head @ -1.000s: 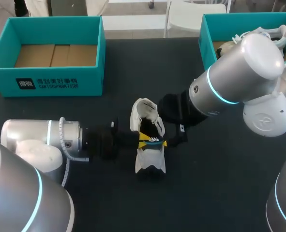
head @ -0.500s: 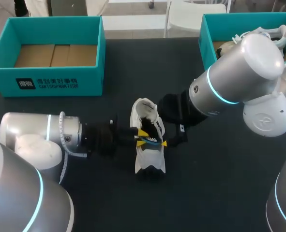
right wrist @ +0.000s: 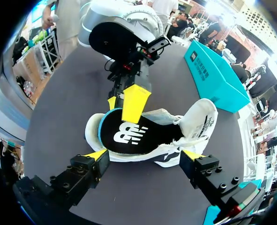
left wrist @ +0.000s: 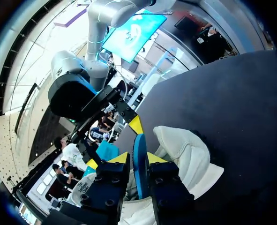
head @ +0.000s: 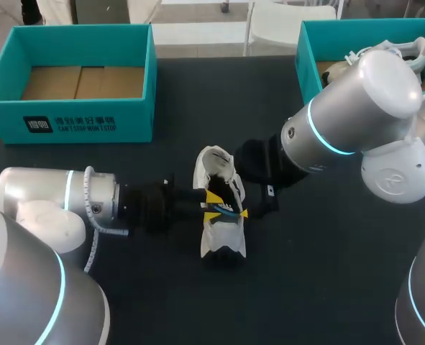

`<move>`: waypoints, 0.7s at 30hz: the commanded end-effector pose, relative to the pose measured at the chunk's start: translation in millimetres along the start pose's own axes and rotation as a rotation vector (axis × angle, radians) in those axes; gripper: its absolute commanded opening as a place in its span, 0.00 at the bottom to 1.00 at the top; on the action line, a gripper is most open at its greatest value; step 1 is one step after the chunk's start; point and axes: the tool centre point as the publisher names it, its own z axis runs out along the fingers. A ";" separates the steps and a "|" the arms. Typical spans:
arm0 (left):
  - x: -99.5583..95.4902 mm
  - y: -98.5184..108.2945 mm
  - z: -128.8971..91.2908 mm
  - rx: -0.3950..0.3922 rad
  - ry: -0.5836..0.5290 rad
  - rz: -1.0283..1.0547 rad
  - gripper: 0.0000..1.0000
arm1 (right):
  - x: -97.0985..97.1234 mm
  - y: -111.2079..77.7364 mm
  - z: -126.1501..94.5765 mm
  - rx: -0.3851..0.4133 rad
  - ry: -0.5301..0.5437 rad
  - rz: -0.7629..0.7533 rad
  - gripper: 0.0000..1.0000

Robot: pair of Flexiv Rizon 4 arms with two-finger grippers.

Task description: Take the shoe out of the shoebox, open the shoe tongue, remove and reinsert the insole, then place the shoe into the shoebox

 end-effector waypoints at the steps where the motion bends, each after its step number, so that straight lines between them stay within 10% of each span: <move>1: 6.0 7.9 9.0 -0.001 0.016 -0.006 0.00 | 0.8 0.0 0.6 0.001 -0.001 0.000 1.00; 13: 15.3 18.5 4.8 -0.024 0.018 -0.049 0.02 | 0.8 0.0 0.6 0.001 -0.001 0.000 1.00; 15: 10.6 11.2 2.4 -0.014 0.009 -0.045 0.37 | 0.8 0.0 0.6 0.001 -0.001 0.000 1.00; 21: -5.2 -5.6 -6.3 0.004 -0.018 -0.023 0.47 | 0.8 0.0 0.6 0.001 -0.001 0.000 1.00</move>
